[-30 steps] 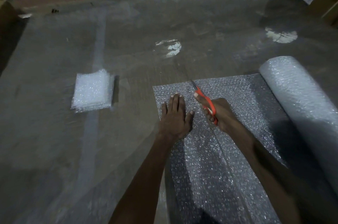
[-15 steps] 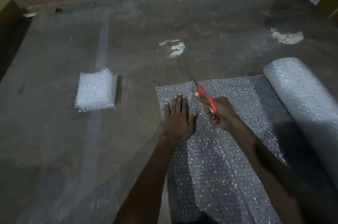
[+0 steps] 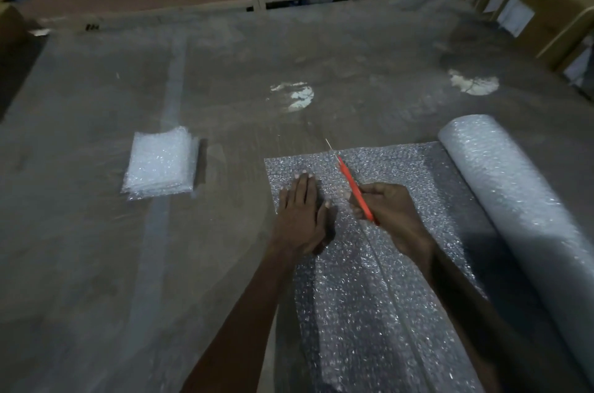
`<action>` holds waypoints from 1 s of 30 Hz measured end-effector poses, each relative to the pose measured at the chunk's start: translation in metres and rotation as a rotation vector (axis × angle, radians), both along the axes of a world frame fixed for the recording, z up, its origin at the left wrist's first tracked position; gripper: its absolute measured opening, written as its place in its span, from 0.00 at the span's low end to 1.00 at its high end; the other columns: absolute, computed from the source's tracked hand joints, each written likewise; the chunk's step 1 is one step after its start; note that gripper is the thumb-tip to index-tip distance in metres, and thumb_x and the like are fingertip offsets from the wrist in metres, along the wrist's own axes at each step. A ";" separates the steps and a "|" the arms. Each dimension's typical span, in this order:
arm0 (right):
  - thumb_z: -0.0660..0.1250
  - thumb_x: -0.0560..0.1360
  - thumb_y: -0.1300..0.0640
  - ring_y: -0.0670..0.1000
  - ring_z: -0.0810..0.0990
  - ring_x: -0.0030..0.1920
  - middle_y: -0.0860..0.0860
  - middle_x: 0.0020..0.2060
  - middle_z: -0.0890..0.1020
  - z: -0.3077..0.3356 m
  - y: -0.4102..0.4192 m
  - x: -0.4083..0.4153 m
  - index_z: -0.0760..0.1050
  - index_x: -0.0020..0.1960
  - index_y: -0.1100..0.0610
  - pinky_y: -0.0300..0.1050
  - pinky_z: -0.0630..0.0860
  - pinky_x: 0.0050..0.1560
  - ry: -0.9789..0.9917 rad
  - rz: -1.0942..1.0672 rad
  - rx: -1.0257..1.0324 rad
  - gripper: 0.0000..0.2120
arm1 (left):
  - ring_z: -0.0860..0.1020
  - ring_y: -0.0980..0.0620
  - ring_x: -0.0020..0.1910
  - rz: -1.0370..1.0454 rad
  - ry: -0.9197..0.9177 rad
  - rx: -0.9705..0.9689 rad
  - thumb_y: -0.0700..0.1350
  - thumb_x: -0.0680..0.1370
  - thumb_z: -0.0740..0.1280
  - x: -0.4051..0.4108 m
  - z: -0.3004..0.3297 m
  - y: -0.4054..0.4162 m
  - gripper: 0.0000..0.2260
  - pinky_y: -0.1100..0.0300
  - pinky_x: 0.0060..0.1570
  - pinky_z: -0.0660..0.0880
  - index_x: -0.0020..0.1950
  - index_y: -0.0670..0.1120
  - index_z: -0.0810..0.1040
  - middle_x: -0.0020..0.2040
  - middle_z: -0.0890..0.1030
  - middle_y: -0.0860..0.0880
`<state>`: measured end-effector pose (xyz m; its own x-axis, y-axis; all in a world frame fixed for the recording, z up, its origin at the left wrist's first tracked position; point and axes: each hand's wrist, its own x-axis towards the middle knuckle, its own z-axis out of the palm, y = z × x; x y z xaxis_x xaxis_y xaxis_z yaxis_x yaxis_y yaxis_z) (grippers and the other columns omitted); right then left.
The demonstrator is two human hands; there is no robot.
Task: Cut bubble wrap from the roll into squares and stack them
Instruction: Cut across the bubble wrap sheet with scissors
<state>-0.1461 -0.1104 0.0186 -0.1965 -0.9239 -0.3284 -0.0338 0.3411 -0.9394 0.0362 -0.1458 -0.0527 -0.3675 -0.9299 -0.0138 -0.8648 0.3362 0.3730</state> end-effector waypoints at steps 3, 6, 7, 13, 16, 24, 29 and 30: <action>0.75 0.75 0.61 0.49 0.86 0.38 0.53 0.40 0.88 0.002 0.025 -0.007 0.84 0.55 0.62 0.40 0.80 0.40 0.104 -0.064 -0.063 0.10 | 0.40 0.48 0.81 -0.007 -0.007 -0.004 0.59 0.83 0.40 0.004 0.000 0.026 0.31 0.51 0.75 0.33 0.82 0.43 0.43 0.82 0.43 0.45; 0.76 0.75 0.54 0.44 0.84 0.34 0.52 0.40 0.88 -0.003 0.048 -0.017 0.85 0.57 0.58 0.36 0.77 0.35 0.497 -0.094 -0.151 0.13 | 0.42 0.49 0.81 -0.010 0.027 -0.004 0.61 0.80 0.36 0.009 -0.003 0.056 0.34 0.50 0.77 0.36 0.82 0.44 0.47 0.82 0.46 0.45; 0.76 0.75 0.51 0.46 0.84 0.33 0.52 0.39 0.88 -0.006 0.055 -0.021 0.86 0.56 0.57 0.38 0.76 0.35 0.656 -0.094 -0.175 0.13 | 0.43 0.49 0.81 -0.015 0.033 -0.004 0.62 0.79 0.34 0.011 -0.004 0.066 0.36 0.50 0.77 0.37 0.82 0.44 0.48 0.82 0.47 0.46; 0.75 0.74 0.49 0.62 0.84 0.38 0.60 0.38 0.86 -0.025 0.082 -0.033 0.87 0.46 0.58 0.48 0.75 0.40 1.005 -0.061 -0.208 0.12 | 0.54 0.44 0.80 -0.034 0.045 -0.057 0.60 0.81 0.41 0.016 0.000 0.120 0.33 0.51 0.75 0.37 0.81 0.43 0.56 0.81 0.57 0.44; 0.70 0.76 0.48 0.62 0.84 0.41 0.61 0.40 0.86 -0.034 0.086 -0.030 0.86 0.46 0.59 0.49 0.75 0.41 1.090 0.021 -0.193 0.15 | 0.55 0.45 0.80 -0.024 0.024 -0.058 0.60 0.82 0.41 0.014 -0.001 0.142 0.32 0.48 0.77 0.40 0.81 0.42 0.56 0.81 0.56 0.45; 0.65 0.81 0.54 0.61 0.81 0.44 0.62 0.45 0.81 -0.048 0.101 -0.015 0.83 0.54 0.66 0.47 0.73 0.43 1.165 0.080 -0.238 0.15 | 0.56 0.47 0.79 -0.007 -0.068 -0.043 0.58 0.84 0.49 -0.006 -0.002 0.191 0.28 0.52 0.75 0.39 0.80 0.43 0.58 0.80 0.59 0.44; 0.67 0.79 0.59 0.62 0.81 0.41 0.65 0.43 0.81 -0.046 0.109 -0.017 0.82 0.50 0.68 0.51 0.78 0.41 1.235 0.135 -0.327 0.12 | 0.39 0.52 0.80 0.058 -0.126 -0.030 0.63 0.81 0.38 -0.010 -0.005 0.207 0.34 0.48 0.76 0.36 0.82 0.46 0.46 0.82 0.42 0.49; 0.70 0.75 0.61 0.63 0.81 0.37 0.65 0.40 0.81 -0.046 0.114 -0.017 0.82 0.46 0.68 0.51 0.79 0.37 1.264 0.119 -0.376 0.09 | 0.40 0.51 0.80 0.061 -0.136 -0.018 0.63 0.81 0.37 -0.008 -0.006 0.209 0.34 0.48 0.76 0.38 0.82 0.46 0.46 0.82 0.42 0.49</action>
<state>-0.1629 0.0035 -0.0271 -0.0879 -0.9505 0.2981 -0.9613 0.0025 -0.2755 0.0286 0.0629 -0.0590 -0.3057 -0.9512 -0.0427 -0.9262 0.2866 0.2449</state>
